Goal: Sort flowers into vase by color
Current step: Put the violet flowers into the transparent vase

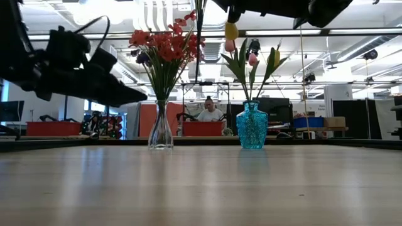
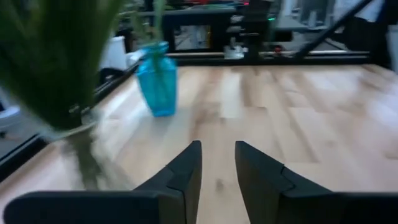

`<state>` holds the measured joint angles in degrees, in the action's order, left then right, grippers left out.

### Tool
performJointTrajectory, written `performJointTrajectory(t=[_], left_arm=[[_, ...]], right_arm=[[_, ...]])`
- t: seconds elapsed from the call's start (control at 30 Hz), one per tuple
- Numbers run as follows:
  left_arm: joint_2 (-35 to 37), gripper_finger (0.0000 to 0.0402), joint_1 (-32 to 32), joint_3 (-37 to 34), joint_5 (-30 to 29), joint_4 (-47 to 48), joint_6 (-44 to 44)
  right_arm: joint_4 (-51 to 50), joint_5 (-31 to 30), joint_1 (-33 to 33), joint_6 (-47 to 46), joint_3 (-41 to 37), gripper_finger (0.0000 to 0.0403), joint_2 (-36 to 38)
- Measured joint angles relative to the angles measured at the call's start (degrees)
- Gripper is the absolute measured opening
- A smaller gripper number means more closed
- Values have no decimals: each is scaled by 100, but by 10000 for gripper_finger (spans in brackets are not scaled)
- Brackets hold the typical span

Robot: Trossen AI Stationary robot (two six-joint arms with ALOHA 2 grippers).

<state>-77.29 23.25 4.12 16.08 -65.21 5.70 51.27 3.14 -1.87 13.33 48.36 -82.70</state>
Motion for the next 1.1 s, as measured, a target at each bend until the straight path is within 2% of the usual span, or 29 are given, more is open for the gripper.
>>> performJointTrajectory(t=[0.2, 0.5, 0.63, 0.8, 1.1], left_arm=[[-854, 124, 554, 149, -6, -653, -276], [-1708, 255, 768, 487, -51, -889, -393], [-1854, 292, 773, 473, -498, -1159, -260], [-1866, 302, 818, 501, -655, -1328, 2], [-2129, 288, 922, 958, -349, -1346, 135]], right_arm=[[-31, -37, -27, 84, 0, 18, 0], [3, -76, -106, 74, 0, 18, 0], [-4, -84, -149, 57, 1, 18, 0], [-24, -77, -179, 80, 0, 18, 0], [-166, -80, -229, 76, 0, 18, -2]])
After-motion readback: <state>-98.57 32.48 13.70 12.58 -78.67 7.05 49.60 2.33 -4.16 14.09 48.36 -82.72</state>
